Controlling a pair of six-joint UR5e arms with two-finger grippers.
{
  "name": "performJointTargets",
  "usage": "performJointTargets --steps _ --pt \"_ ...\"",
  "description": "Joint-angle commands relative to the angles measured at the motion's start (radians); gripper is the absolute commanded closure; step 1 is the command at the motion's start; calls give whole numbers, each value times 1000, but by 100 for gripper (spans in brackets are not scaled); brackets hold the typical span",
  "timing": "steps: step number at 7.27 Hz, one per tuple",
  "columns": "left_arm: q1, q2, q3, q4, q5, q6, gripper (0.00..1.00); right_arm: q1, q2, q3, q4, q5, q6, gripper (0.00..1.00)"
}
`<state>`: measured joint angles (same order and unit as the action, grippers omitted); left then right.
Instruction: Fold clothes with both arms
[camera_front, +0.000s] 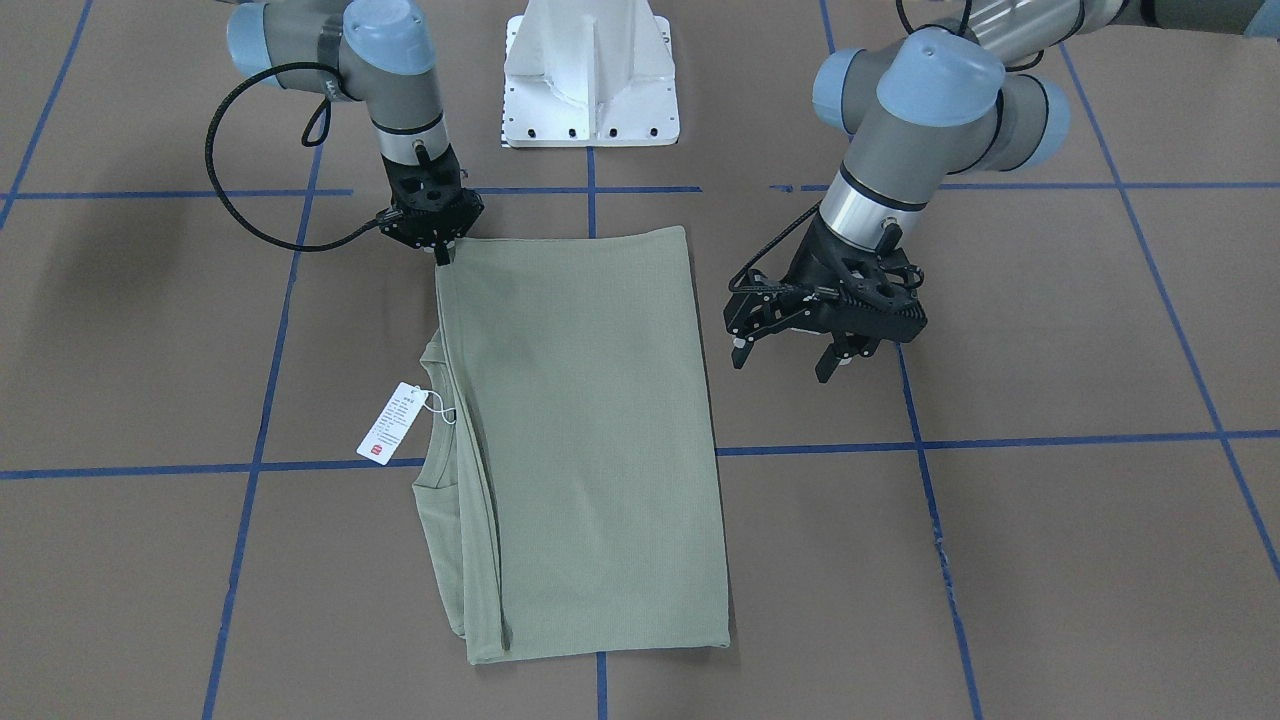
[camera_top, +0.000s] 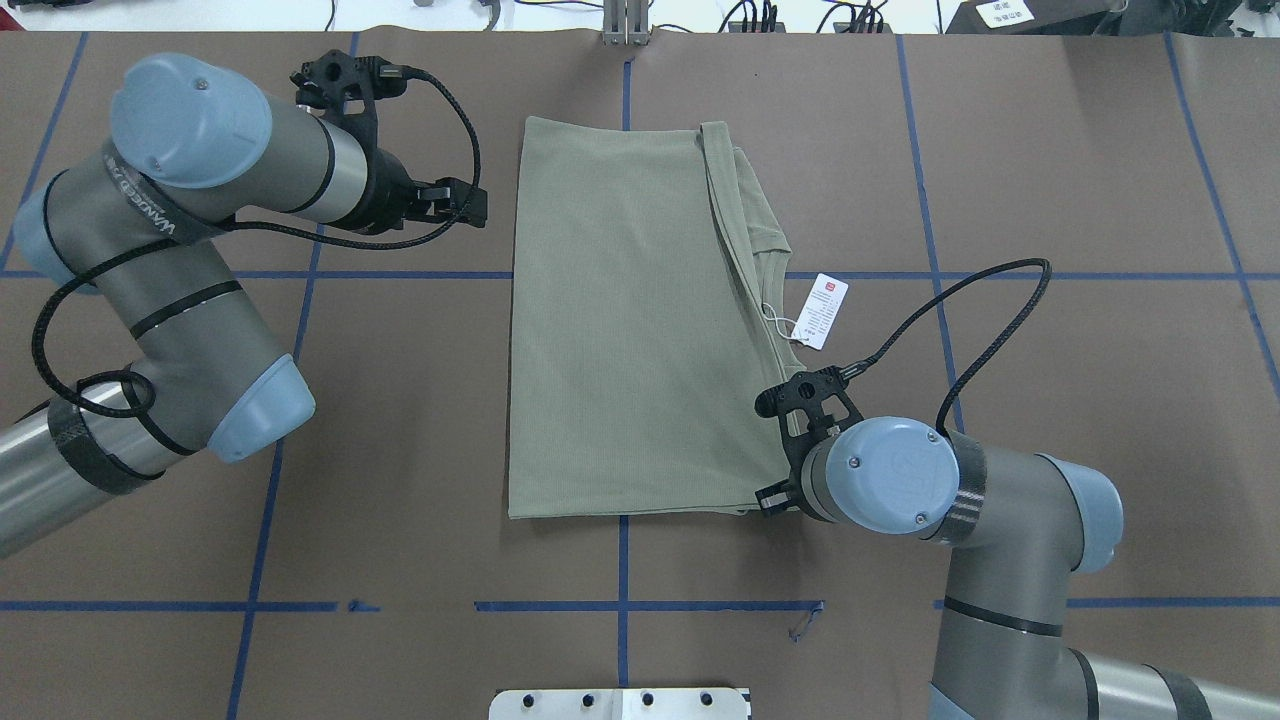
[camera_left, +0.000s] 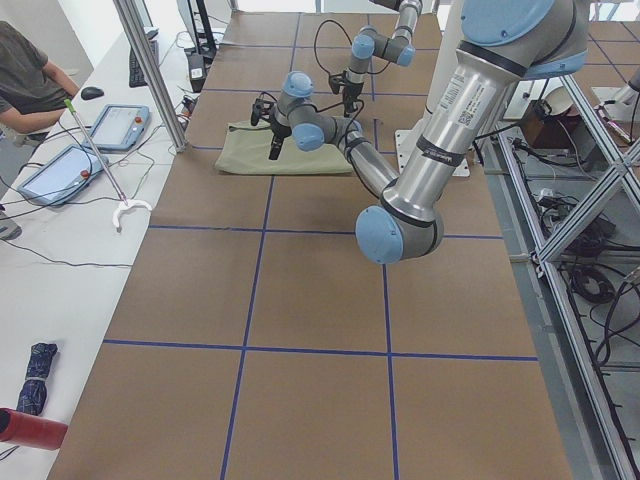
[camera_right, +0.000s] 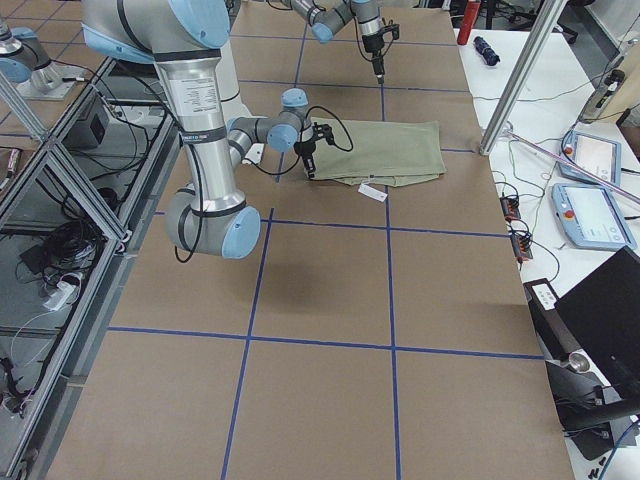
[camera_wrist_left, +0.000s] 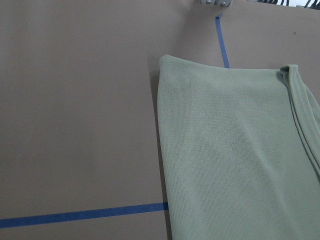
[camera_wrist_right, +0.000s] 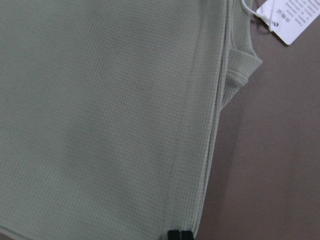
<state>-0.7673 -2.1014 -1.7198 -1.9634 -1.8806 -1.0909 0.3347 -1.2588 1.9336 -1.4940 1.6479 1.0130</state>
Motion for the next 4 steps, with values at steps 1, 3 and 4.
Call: performJointTargets --steps 1,3,4 --pt "0 -3 -1 0 0 3 0 53 9 4 3 45 9 2" --pt "-1 0 -3 0 -2 6 0 146 10 10 1 120 7 0" --pt "-1 0 -4 0 0 8 0 185 44 -5 -2 128 -5 0"
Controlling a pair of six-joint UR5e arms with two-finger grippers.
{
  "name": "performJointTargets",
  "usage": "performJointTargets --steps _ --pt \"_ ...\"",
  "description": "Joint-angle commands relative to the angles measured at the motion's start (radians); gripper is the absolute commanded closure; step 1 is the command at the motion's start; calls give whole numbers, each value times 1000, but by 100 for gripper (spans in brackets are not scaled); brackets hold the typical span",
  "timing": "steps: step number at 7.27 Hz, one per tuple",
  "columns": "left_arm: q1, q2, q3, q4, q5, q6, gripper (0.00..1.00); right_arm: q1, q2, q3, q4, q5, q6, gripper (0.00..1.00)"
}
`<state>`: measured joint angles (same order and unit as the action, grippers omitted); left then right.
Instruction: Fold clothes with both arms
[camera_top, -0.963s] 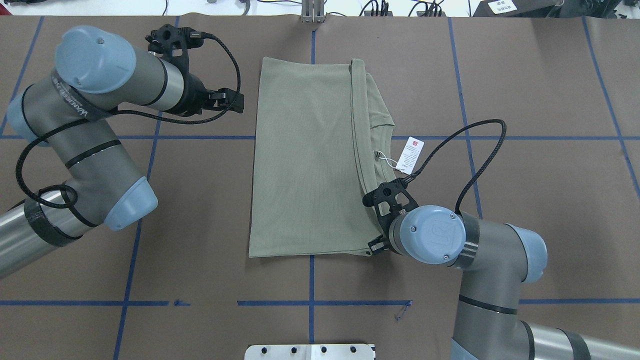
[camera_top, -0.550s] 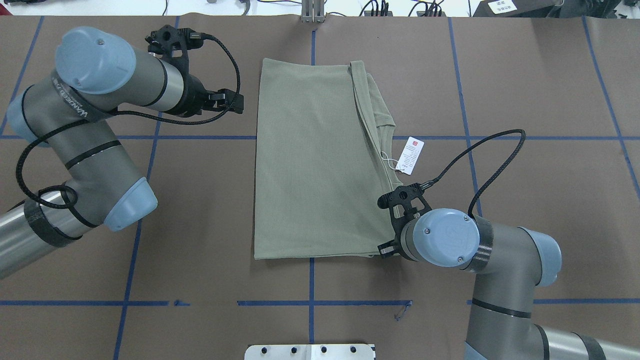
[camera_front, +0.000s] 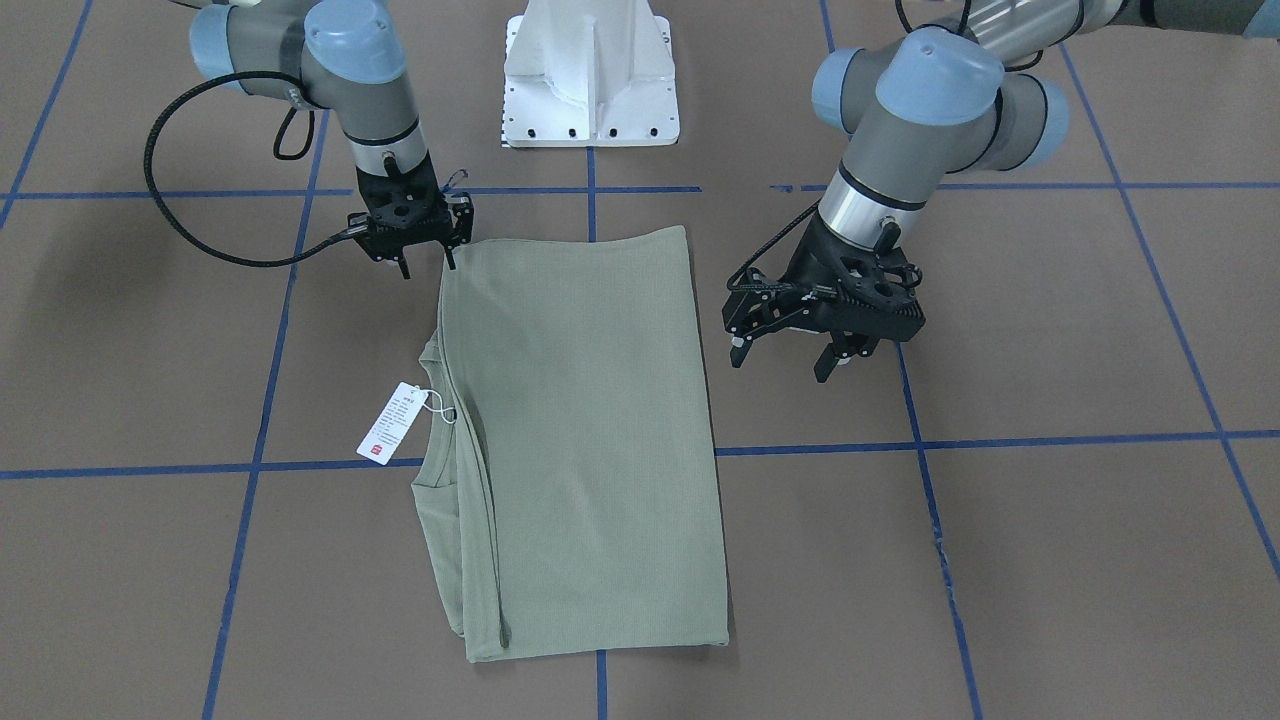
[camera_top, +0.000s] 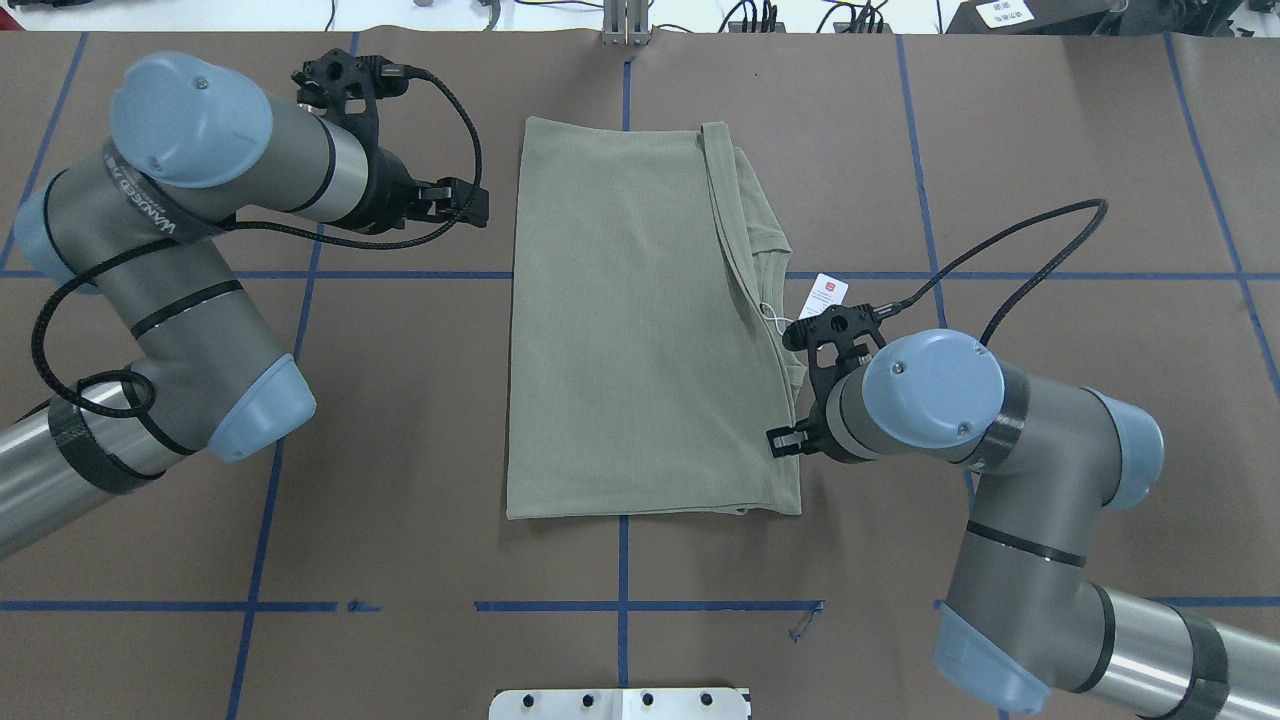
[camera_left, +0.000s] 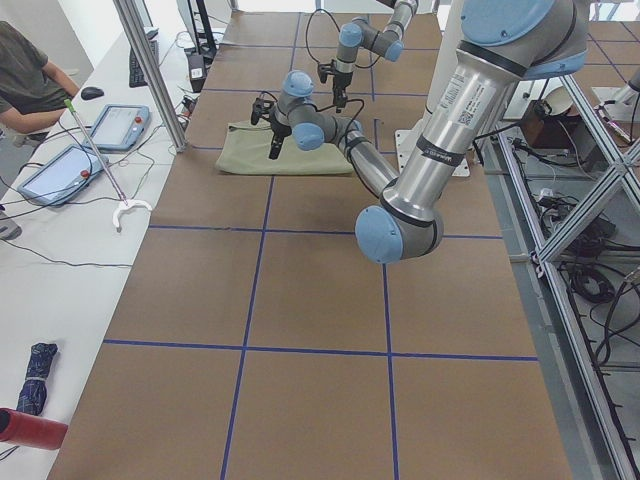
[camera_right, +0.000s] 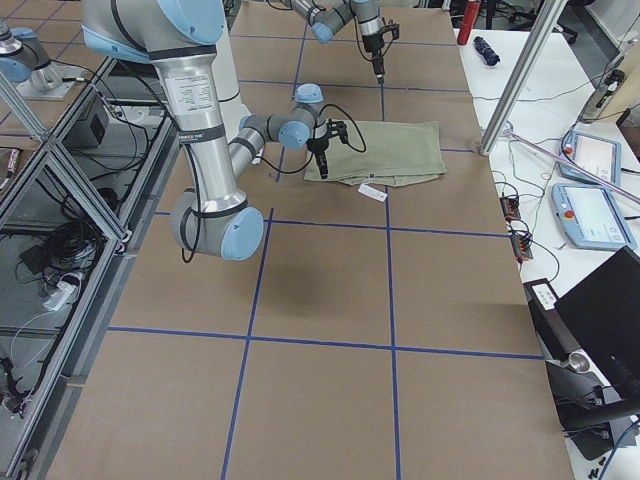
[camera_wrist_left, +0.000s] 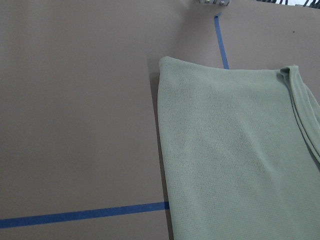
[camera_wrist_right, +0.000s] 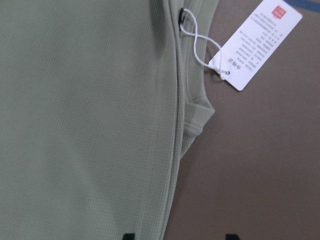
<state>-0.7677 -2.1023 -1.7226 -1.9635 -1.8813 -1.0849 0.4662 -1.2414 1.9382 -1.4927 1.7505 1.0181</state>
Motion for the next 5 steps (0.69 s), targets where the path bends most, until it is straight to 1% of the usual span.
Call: performJointTargets --steps 1,3,5 --pt "-1 2 -6 0 1 3 0 110 75 -60 -4 26 -18 0" --pt "-1 -1 -24 2 2 4 0 152 233 -290 9 20 -35 0" --pt "-1 1 -26 0 4 -6 0 195 344 -457 9 20 -70 0"
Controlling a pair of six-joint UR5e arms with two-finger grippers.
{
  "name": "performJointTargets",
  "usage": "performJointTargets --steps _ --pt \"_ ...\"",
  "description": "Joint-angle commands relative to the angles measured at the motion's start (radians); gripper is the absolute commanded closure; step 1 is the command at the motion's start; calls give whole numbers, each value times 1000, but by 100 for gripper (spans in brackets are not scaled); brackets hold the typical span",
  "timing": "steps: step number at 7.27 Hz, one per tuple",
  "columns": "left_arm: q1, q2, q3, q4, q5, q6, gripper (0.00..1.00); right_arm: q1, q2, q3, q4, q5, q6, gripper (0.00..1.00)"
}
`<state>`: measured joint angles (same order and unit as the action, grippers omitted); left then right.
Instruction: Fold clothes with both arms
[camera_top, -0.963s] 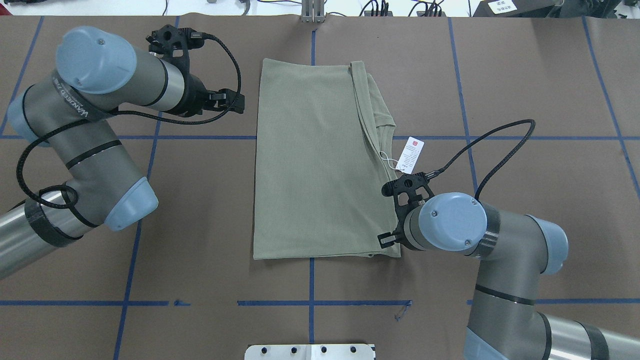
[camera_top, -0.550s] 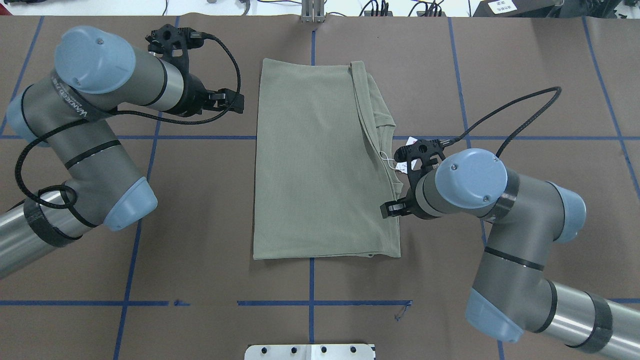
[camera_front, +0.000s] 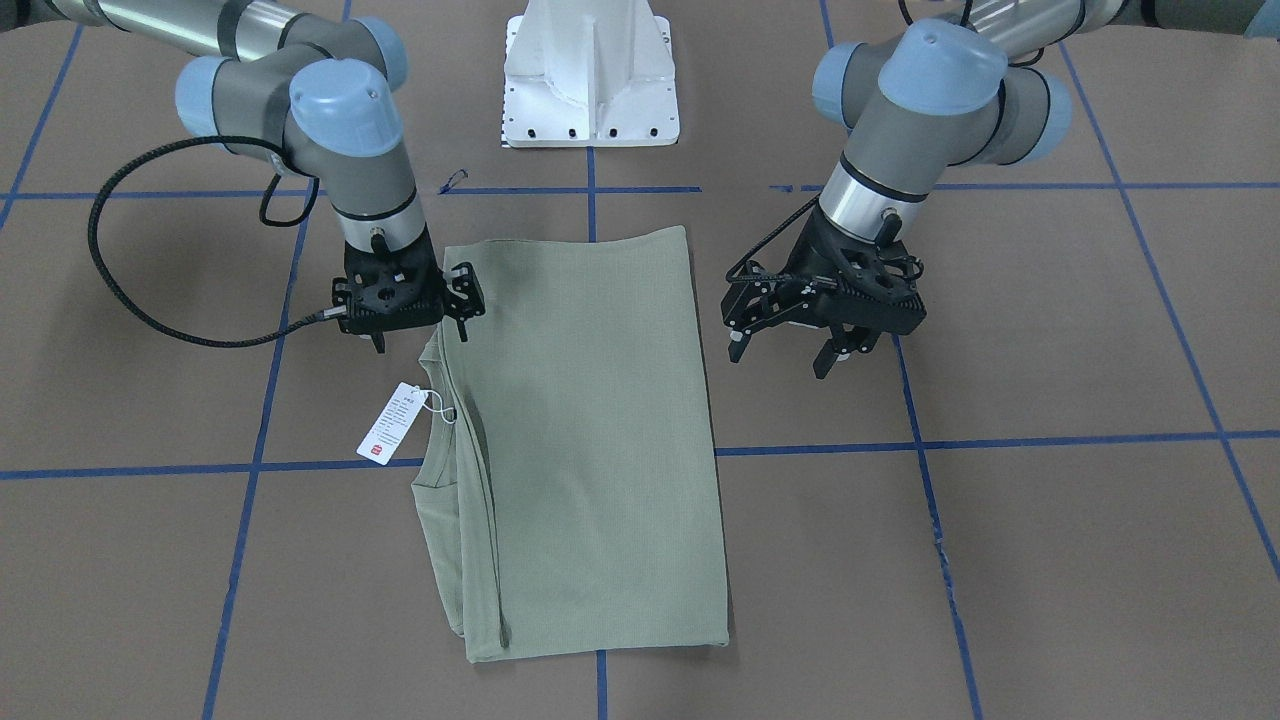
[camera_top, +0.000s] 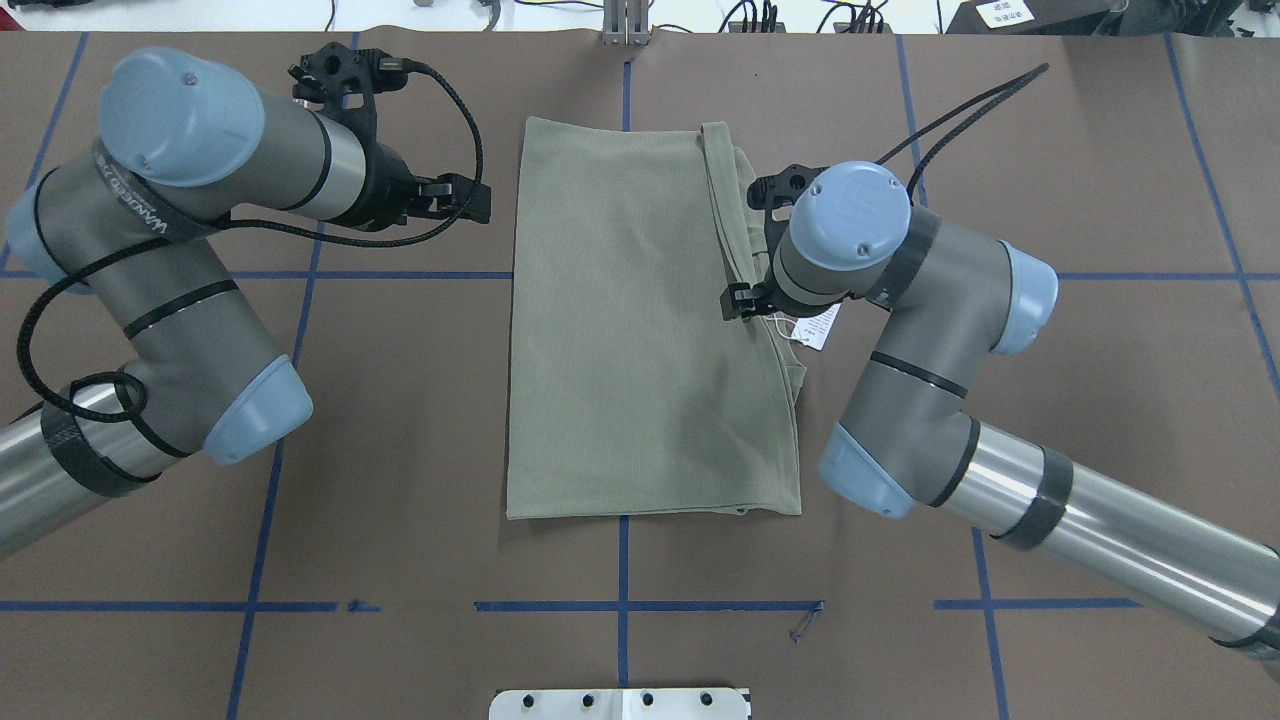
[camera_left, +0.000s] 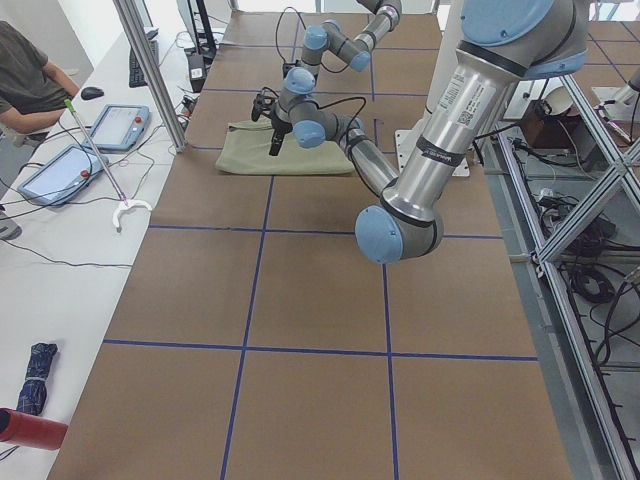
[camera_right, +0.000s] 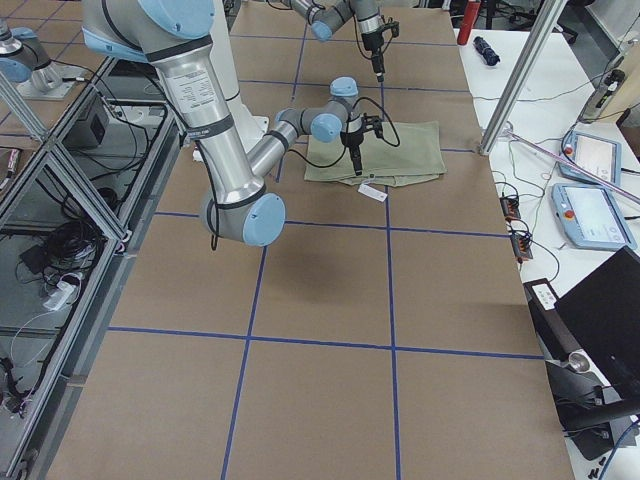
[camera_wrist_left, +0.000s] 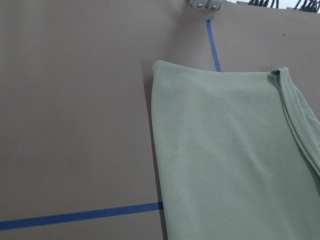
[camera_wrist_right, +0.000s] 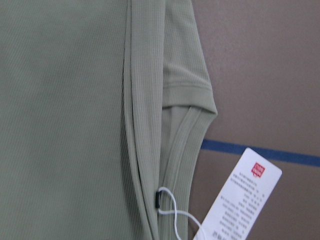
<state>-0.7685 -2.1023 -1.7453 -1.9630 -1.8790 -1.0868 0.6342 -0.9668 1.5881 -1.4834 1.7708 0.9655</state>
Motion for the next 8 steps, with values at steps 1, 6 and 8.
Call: performJointTargets --steps 1,6,8 --pt "0 4 -8 0 1 -4 0 56 139 -190 0 9 -34 0" --pt "0 5 -8 -4 0 8 0 67 244 -399 31 61 -142 0" --pt "-2 5 -10 -11 0 5 0 64 246 -418 29 102 -160 0"
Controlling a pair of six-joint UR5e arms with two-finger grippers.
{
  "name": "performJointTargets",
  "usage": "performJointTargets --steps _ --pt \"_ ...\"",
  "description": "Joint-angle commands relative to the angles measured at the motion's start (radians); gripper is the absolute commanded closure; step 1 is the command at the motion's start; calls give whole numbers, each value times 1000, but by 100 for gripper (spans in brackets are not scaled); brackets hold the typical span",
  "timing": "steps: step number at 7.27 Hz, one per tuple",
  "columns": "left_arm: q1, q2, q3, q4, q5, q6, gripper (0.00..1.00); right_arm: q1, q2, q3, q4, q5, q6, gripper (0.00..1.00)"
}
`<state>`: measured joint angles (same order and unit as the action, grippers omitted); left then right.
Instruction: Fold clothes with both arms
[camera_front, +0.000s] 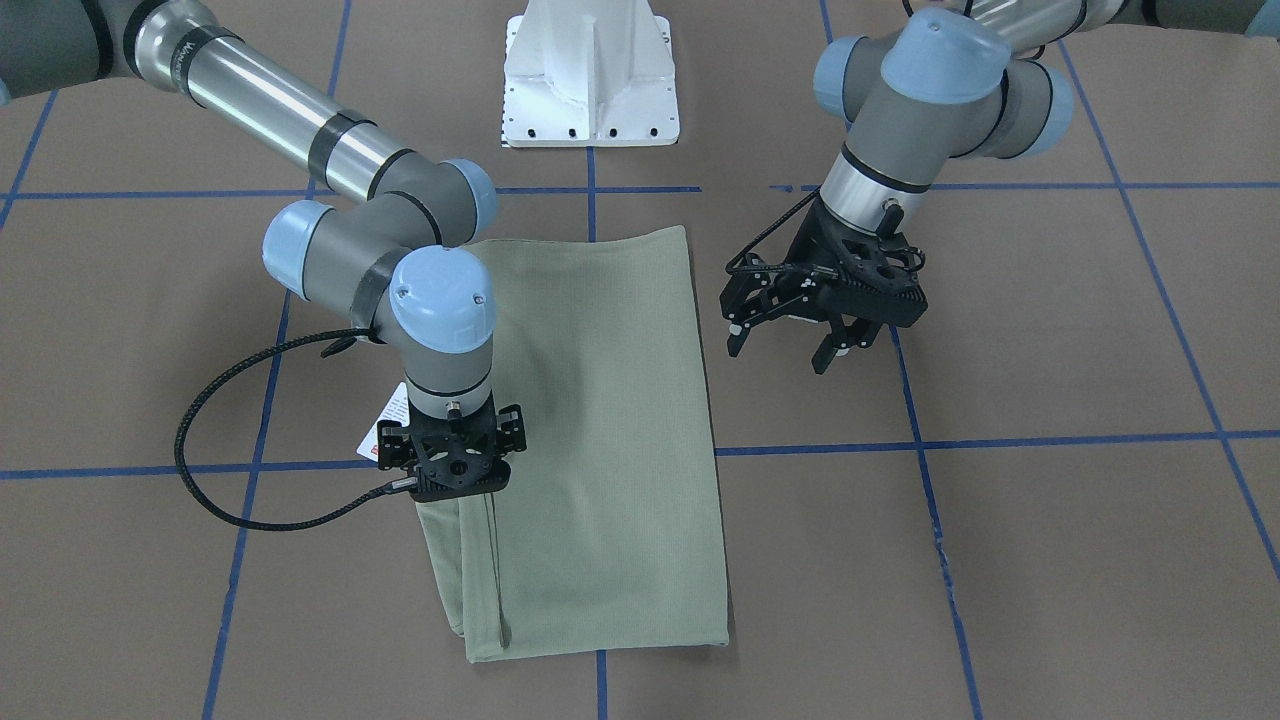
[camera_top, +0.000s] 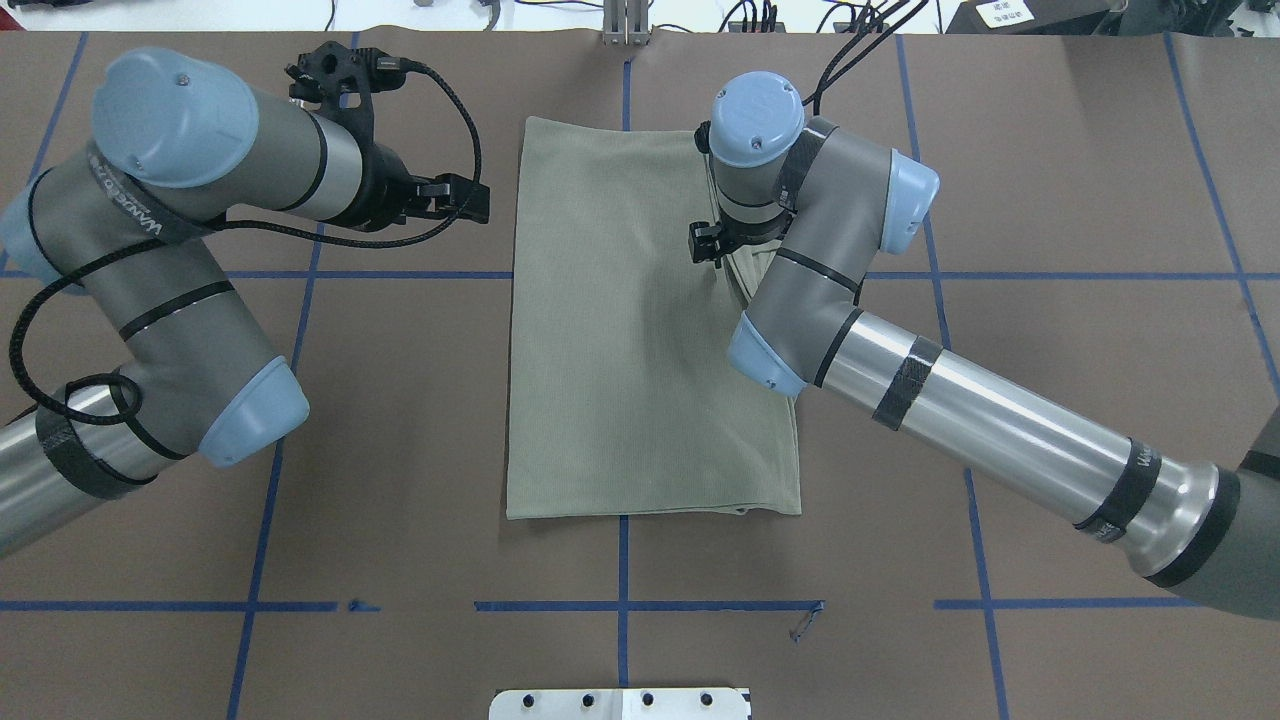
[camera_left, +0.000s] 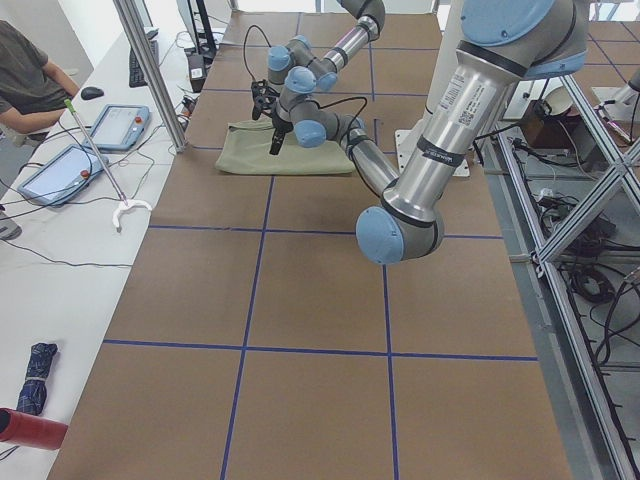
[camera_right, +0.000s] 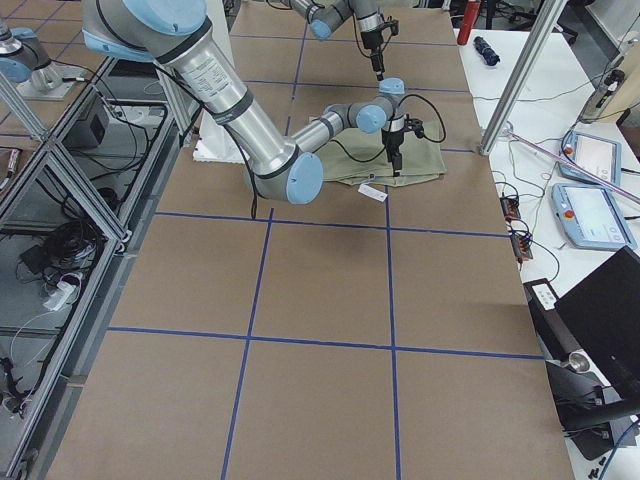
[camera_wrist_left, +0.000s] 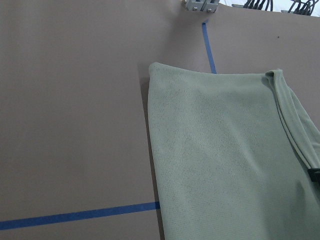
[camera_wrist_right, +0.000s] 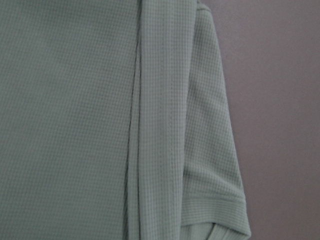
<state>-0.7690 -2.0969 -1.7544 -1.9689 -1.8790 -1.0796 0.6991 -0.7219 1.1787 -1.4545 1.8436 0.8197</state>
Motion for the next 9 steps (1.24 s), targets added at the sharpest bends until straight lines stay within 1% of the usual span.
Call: performJointTargets --steps 1,3,9 --pt "0 0 0 -5 0 -3 0 -1 -1 -8 -4 58 -17 0" --pt "-1 0 -2 -7 0 -6 0 -1 -4 -8 -12 80 -19 0" --pt "-1 2 -16 -5 -2 -13 0 23 -11 -8 -29 75 -40 0"
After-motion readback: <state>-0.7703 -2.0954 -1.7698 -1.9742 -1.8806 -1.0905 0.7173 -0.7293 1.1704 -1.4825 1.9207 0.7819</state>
